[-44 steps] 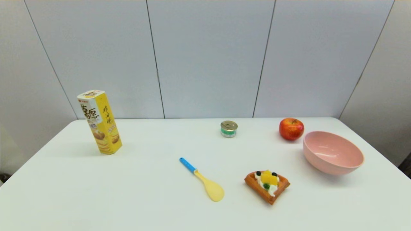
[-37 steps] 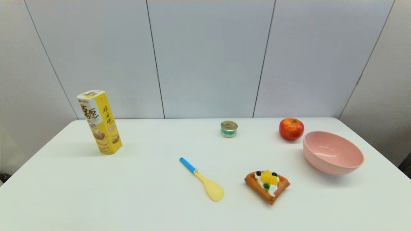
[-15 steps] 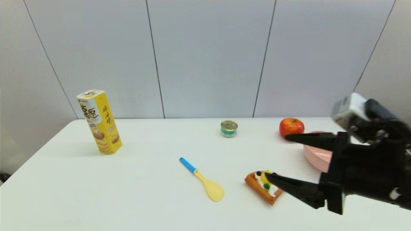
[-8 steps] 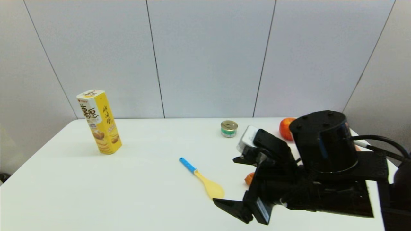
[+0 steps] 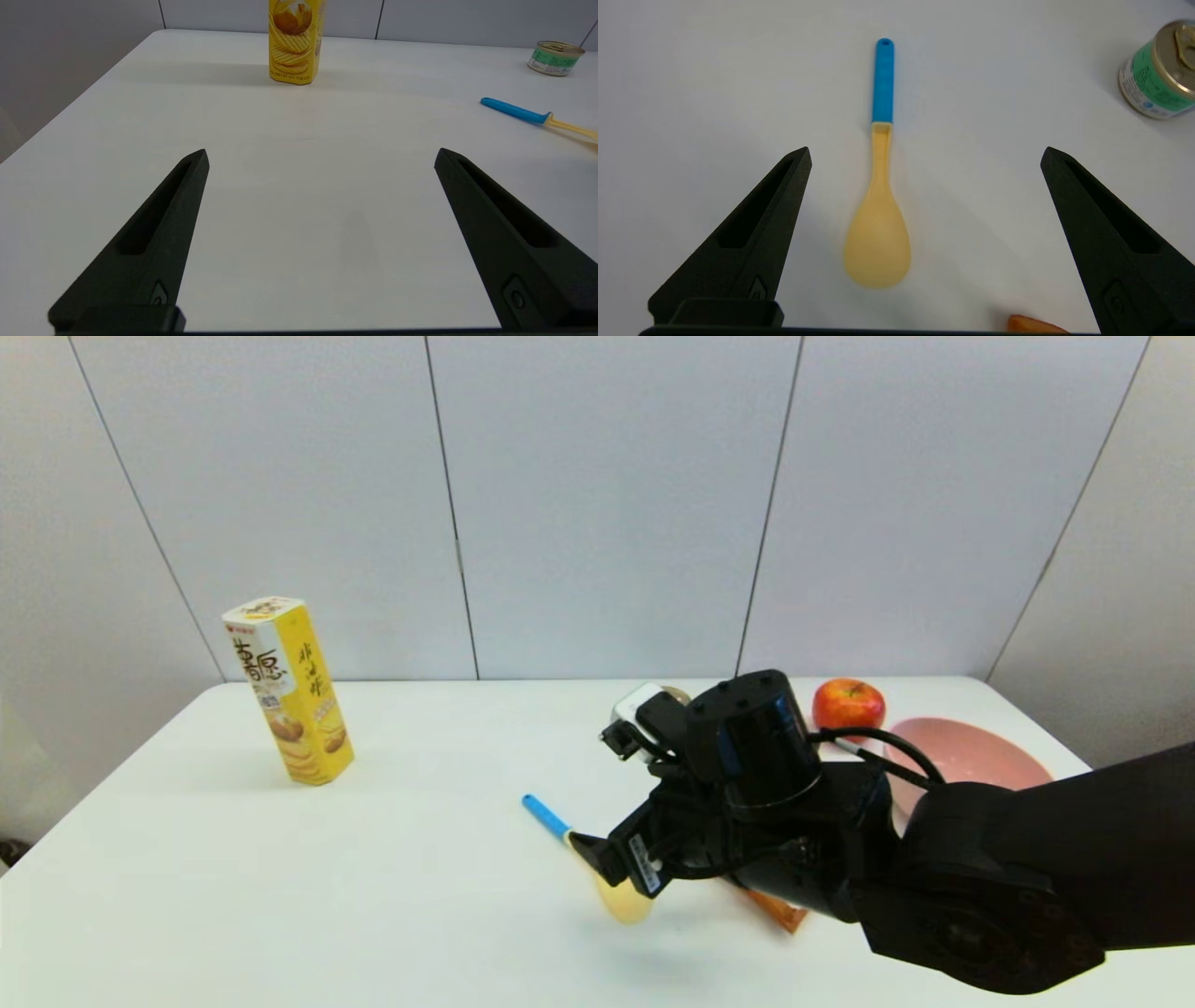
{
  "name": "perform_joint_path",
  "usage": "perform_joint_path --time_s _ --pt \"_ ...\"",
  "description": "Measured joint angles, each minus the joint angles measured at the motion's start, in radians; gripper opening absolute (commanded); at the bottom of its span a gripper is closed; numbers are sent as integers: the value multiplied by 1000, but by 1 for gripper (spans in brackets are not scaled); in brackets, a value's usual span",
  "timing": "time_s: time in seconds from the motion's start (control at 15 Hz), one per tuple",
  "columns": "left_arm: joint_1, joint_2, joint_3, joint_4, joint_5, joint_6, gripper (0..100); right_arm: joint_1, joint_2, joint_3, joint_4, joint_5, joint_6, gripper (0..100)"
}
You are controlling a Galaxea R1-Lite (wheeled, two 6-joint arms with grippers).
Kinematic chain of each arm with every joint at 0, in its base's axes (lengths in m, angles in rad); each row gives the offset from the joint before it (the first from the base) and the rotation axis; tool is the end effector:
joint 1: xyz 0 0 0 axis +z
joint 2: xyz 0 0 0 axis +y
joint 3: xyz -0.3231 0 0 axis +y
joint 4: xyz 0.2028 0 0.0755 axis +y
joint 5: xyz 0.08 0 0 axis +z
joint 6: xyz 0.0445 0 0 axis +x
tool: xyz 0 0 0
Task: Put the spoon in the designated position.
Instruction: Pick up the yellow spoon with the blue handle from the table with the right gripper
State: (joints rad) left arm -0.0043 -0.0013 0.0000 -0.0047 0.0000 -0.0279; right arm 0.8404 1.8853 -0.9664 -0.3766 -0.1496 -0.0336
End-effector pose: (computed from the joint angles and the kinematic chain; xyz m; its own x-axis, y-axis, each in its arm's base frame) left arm 0.0041 0.0000 0.0761 1.0000 -0.0043 0.0060 0.0045 0.9996 -0.0279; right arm 0.2646 0.2855 0.1278 0.6761 0.5315 -0.5103 -0.6626 0.7415 -0.1057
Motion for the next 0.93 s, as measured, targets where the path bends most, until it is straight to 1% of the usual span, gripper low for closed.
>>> perform_joint_path --time_s 0.13,0.2,0.4,0.67,0.87,0.93 --pt "0 0 0 0 0 0 100 16 41 -37 4 -68 44 100" --pt "0 0 0 0 0 0 100 26 58 -54 4 -86 61 100" --pt "0 0 0 1 0 0 100 56 101 -90 -7 -105 72 100" --pt "0 0 0 0 0 0 100 98 143 -115 -10 -111 90 100" --pt "0 0 0 0 0 0 100 107 177 -118 -17 -114 91 100" --pt "0 0 0 0 0 0 100 110 190 -118 -35 -116 93 100"
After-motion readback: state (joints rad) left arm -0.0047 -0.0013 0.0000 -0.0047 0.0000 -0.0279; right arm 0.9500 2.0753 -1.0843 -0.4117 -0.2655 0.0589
